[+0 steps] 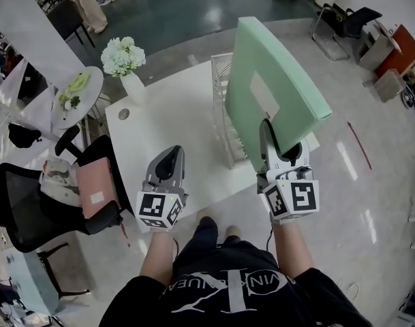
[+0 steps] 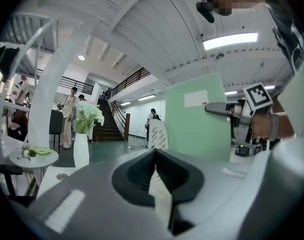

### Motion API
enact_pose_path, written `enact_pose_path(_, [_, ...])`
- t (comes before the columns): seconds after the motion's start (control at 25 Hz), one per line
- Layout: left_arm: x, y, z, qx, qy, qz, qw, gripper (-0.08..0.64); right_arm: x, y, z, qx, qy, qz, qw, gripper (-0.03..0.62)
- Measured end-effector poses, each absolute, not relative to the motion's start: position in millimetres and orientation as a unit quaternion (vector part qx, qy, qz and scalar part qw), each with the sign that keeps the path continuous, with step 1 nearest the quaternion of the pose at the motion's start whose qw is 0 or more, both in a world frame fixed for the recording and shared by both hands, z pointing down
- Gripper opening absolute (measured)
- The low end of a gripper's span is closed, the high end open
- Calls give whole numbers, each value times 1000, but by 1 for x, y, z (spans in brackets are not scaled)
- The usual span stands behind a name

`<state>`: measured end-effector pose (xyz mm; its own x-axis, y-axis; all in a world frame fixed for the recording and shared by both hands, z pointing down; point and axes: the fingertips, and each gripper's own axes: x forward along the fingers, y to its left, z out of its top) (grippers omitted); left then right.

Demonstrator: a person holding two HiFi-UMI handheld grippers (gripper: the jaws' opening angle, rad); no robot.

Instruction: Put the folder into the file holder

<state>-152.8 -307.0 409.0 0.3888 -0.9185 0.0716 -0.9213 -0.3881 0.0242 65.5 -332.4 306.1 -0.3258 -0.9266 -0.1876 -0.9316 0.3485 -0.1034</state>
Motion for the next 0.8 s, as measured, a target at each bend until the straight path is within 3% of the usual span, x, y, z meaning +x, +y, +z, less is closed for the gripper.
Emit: enact_pose_path(0.8, [-169, -355, 414, 848, -529, 30, 33, 0, 43, -363, 322, -572, 808, 16, 142, 187])
